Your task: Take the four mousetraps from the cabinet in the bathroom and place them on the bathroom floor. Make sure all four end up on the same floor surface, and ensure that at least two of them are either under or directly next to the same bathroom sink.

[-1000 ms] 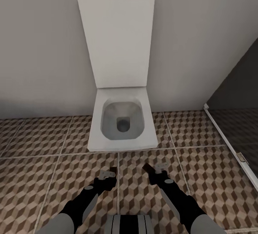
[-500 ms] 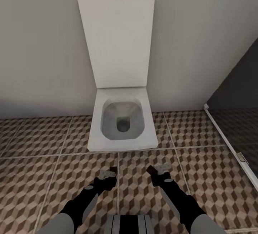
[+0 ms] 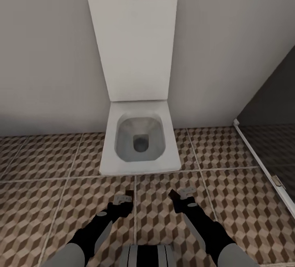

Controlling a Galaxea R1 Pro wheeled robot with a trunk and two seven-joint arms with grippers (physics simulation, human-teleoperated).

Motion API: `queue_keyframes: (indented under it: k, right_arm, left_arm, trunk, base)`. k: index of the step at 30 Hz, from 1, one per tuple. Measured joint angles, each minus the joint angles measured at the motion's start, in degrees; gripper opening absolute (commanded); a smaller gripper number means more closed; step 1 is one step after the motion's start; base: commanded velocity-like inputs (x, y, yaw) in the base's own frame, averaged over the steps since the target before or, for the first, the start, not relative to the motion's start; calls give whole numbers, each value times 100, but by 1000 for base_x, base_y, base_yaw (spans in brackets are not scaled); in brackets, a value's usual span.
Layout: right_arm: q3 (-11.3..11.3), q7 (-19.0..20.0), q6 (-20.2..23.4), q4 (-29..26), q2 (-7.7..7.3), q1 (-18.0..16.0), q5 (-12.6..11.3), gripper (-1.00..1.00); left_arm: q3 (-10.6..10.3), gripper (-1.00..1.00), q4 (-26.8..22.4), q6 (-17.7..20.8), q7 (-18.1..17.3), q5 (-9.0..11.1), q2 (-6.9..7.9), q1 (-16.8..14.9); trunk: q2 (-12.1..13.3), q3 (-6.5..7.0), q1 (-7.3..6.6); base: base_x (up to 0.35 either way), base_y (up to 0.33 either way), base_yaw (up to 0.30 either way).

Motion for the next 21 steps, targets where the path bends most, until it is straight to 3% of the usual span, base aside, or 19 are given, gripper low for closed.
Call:
queue_keyframes:
  k: [8, 21]
  right_arm:
    - [0, -5, 17, 15, 141, -7, 17, -100]
    - [0, -124, 138, 35, 162, -8, 19, -100]
  left_arm:
    - [8, -100, -8, 0, 3, 0, 2, 0]
    - [25, -100, -9, 9, 4, 9, 3, 0]
  trunk:
    - [0, 0, 2]
    - [0, 0, 2]
  base:
    - [85, 0, 0]
    - [1, 0, 0]
